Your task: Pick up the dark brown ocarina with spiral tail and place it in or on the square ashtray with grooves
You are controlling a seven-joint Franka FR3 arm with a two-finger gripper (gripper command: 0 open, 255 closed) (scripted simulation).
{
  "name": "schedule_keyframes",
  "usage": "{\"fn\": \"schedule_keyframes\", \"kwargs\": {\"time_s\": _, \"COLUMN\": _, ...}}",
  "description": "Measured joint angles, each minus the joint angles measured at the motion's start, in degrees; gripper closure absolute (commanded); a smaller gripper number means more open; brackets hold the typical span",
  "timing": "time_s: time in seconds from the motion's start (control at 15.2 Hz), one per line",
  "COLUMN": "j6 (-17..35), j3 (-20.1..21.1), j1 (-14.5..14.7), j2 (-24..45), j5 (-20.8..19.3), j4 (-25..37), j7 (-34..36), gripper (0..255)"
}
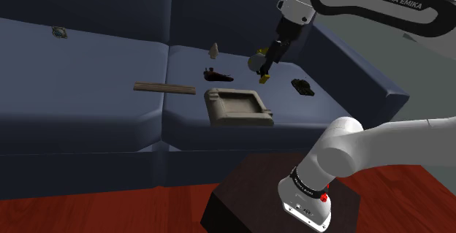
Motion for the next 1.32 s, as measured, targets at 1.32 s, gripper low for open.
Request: {"fn": "schedule_keyframes", "kwargs": {"time_s": 1.32, "j6": 24.78, "j3": -15.59, "j1": 7.52, "j2": 35.93, "j5": 8.19, "j4": 11.25, "j7": -34.91, "gripper": 0}}
